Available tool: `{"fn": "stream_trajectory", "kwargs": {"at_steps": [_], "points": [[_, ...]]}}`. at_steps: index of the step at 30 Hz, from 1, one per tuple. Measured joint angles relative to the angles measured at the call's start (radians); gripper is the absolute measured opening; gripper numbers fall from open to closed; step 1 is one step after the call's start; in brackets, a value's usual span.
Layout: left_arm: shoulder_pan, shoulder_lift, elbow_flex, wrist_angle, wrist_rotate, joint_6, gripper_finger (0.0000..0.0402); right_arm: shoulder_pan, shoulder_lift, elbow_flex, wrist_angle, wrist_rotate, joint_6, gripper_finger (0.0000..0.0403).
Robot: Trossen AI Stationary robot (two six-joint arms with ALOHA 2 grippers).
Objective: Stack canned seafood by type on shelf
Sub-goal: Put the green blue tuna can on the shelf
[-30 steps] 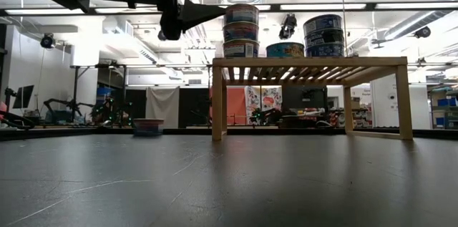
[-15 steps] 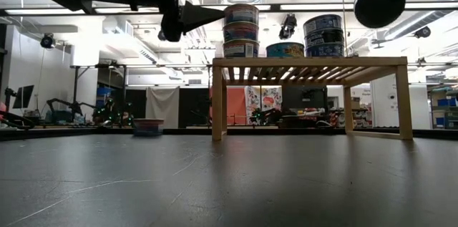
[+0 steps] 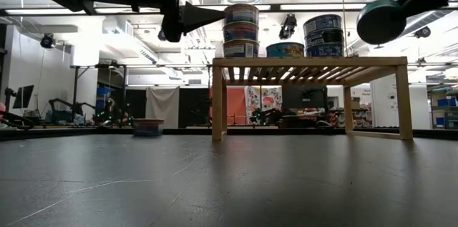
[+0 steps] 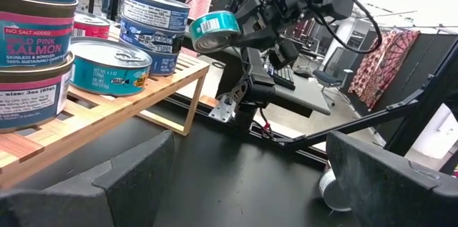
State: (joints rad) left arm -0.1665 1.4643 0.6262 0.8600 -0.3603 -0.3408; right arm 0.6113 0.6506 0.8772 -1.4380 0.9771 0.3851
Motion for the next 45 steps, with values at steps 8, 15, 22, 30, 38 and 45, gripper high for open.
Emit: {"fn": "stream_trajectory", "kwargs": {"at_steps": [8, 15, 22, 30, 38, 45], "points": [[0.000, 0.000, 0.000, 0.000, 0.000, 0.000, 0.0347, -0.029, -0.001, -0.010, -0.001, 0.104, 0.058, 0.0125], [0.000, 0.000, 0.000, 0.000, 0.000, 0.000, 0.0347, -0.090, -0.001, 0.032, -0.023, 0.130, 0.130, 0.0125], [0.002, 0.000, 0.000, 0.011, 0.000, 0.000, 0.0347, -0.136, 0.000, 0.022, -0.023, 0.069, 0.077, 0.0125], [0.002, 0.000, 0.000, 0.010, 0.000, 0.000, 0.0347, -0.136, 0.023, 0.013, -0.019, -0.044, 0.010, 0.0125], [0.002, 0.000, 0.000, 0.010, 0.000, 0.000, 0.0347, -0.136, 0.098, 0.005, -0.014, -0.084, 0.008, 0.0125], [0.002, 0.000, 0.000, 0.010, 0.001, 0.000, 0.0347, -0.137, 0.151, 0.005, -0.020, -0.060, -0.007, 0.0125]]}}
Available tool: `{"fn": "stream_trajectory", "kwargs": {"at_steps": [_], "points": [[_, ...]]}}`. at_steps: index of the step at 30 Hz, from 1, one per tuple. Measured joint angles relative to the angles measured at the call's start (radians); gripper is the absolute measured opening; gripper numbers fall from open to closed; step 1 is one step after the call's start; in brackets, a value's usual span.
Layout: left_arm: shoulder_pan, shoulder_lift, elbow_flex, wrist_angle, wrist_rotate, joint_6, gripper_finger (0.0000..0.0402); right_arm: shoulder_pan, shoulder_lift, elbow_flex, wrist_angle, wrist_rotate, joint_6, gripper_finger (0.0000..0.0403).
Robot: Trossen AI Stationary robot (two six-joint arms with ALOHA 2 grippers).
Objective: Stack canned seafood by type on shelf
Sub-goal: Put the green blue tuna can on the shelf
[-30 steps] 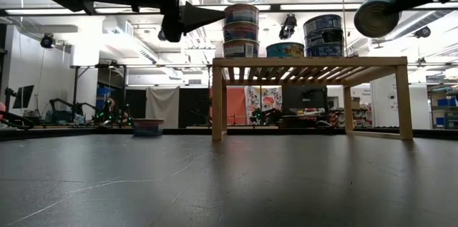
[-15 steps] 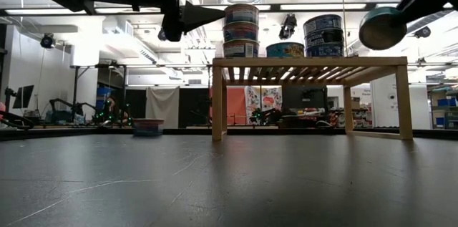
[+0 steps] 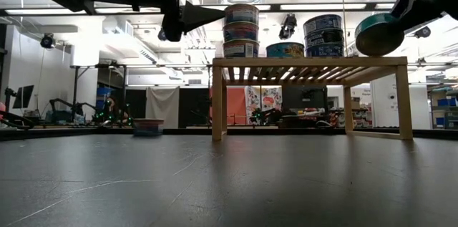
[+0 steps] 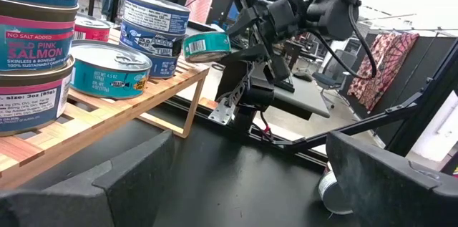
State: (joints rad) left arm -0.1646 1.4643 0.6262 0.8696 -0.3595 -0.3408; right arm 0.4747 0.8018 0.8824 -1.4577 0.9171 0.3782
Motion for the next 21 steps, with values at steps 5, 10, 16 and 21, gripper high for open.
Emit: {"fn": "stream_trajectory", "kwargs": {"at_steps": [5, 10, 16, 21], "points": [[0.001, 0.000, 0.000, 0.001, 0.000, 0.000, 0.0347, -0.001, 0.015, 0.000, -0.002, 0.028, -0.010, 0.0125], [0.001, 0.000, 0.000, 0.001, 0.000, 0.000, 0.0347, -0.002, 0.013, 0.000, -0.003, 0.037, -0.030, 0.0125], [0.001, 0.000, 0.000, 0.002, 0.000, 0.000, 0.0347, -0.002, 0.013, 0.000, 0.002, 0.052, -0.012, 0.0125], [0.001, 0.000, 0.000, 0.002, 0.000, 0.000, 0.0347, -0.002, 0.018, 0.000, 0.009, 0.109, 0.021, 0.0125]]}}
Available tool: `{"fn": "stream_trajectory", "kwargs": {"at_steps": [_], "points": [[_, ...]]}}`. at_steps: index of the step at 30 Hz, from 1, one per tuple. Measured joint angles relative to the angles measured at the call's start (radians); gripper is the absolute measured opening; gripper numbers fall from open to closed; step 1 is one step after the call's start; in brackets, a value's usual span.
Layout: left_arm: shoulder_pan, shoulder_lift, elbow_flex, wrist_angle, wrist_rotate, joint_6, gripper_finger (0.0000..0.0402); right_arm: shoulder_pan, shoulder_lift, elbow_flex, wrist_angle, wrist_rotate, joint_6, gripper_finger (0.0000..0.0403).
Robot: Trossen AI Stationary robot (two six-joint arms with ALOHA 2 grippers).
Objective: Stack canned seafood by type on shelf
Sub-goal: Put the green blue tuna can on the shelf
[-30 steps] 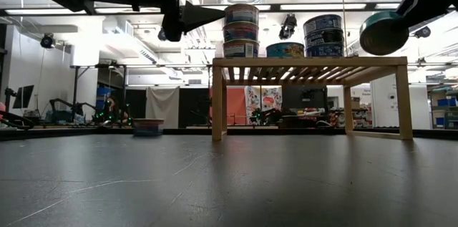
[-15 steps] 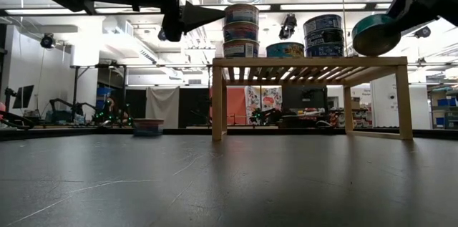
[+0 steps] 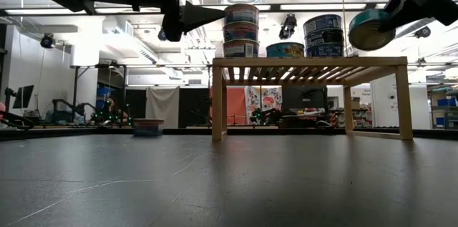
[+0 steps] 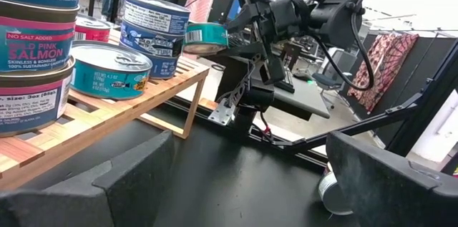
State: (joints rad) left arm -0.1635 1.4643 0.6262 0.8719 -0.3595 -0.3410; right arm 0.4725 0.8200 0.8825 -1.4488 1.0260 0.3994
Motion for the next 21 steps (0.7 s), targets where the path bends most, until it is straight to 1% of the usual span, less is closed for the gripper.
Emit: {"fn": "stream_trajectory", "kwargs": {"at_steps": [11, 17, 21], "points": [[0.000, 0.000, 0.000, 0.000, 0.000, 0.000, 0.0347, 0.000, 0.002, -0.002, -0.007, -0.003, -0.007, 0.0125], [0.000, 0.001, 0.000, 0.001, 0.000, 0.000, 0.0347, 0.000, 0.002, -0.011, -0.010, -0.004, -0.007, 0.0146], [0.000, 0.001, 0.000, 0.001, 0.000, 0.000, 0.0347, 0.000, 0.002, -0.013, -0.009, -0.004, -0.007, 0.0147]]}}
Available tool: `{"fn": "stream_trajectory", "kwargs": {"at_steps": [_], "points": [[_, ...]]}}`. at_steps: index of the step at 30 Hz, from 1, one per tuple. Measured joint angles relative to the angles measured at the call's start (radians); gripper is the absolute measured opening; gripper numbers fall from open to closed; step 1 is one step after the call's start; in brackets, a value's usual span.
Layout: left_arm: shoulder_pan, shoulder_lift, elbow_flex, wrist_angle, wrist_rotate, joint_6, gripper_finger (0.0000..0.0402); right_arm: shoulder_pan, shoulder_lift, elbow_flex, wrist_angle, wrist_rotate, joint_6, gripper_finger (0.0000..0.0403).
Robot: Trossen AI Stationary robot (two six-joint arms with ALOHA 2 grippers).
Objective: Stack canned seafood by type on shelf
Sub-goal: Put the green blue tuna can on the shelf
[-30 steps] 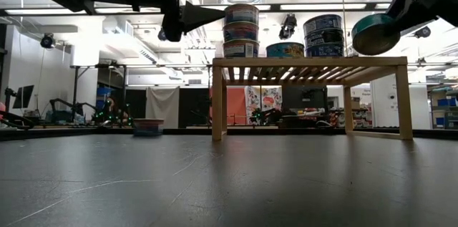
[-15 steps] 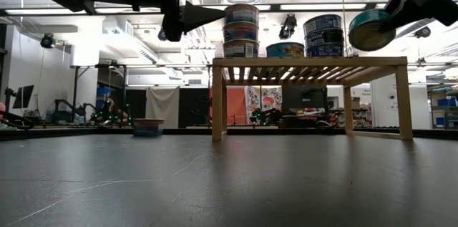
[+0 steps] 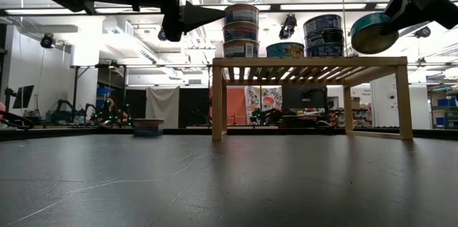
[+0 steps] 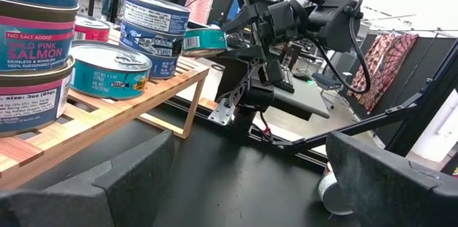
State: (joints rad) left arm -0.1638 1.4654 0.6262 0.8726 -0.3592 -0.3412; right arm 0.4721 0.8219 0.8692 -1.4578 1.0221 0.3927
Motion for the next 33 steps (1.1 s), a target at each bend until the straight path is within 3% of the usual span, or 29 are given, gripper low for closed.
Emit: {"fn": "stream_trajectory", "kwargs": {"at_steps": [5, 33], "points": [[0.000, 0.000, 0.000, 0.000, 0.000, 0.000, 0.0347, 0.000, 0.000, 0.000, 0.002, -0.001, -0.003, 0.0140], [0.000, 0.001, 0.000, 0.001, 0.000, 0.000, 0.0347, 0.000, 0.000, -0.010, 0.031, -0.009, -0.001, 0.0185]]}}
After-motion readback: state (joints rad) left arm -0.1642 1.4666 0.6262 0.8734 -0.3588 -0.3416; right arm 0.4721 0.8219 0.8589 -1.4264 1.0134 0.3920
